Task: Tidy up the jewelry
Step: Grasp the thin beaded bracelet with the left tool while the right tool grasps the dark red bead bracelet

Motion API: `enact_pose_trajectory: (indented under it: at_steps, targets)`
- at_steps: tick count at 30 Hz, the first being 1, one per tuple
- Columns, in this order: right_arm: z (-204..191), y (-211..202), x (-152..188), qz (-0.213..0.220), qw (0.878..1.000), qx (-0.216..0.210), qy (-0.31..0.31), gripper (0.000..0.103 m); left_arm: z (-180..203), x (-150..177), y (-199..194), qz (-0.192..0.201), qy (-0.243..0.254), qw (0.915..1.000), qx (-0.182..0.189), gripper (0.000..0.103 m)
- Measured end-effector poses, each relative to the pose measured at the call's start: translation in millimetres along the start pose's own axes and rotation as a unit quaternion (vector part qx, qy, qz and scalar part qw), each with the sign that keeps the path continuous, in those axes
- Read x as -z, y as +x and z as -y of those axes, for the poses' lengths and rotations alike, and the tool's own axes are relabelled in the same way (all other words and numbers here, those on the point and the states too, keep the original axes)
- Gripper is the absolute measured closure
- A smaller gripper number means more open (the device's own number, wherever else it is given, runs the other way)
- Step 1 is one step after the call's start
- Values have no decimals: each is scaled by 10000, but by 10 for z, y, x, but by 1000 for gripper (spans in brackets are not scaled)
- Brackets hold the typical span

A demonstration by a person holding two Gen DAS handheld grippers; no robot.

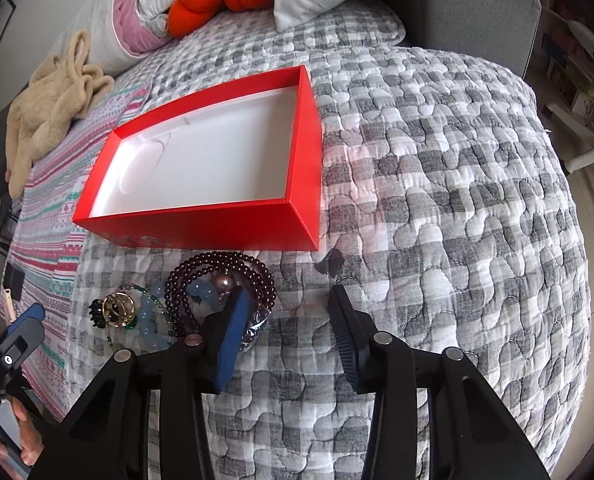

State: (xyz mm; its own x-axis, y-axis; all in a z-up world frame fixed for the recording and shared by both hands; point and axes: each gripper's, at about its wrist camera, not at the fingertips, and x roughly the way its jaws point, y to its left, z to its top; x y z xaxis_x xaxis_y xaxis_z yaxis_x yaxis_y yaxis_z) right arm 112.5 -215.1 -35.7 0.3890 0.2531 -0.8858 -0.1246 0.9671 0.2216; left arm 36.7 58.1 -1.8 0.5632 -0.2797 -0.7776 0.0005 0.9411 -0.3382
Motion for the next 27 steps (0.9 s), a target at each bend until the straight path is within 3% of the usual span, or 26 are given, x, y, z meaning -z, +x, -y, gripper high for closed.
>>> enact_pose_trajectory:
  at_steps: [2, 3, 6, 10, 15, 27]
  targets:
    - [5, 4, 9, -38, 9999, -121, 5, 89, 12, 7, 22, -61, -18, 10000, 72, 25]
    - [2, 4, 16, -59, 9999, -138, 1, 94, 21, 15, 32, -94, -31, 9999, 120, 28]
    - [-32, -70, 34, 61, 9999, -88, -69, 95, 66, 43, 64, -228, -18, 9992, 330, 37]
    - [25, -266, 80, 242, 9995, -218, -17, 95, 164, 89, 141, -433, 50, 9976, 535, 41]
    - [113, -456, 138, 402, 9988, -290, 5, 95, 296, 148, 278, -748, 60, 9938, 820, 59]
    - [192, -647, 185, 579, 9975, -397, 34, 95, 408, 143, 521, -852, -119, 9939, 692, 99]
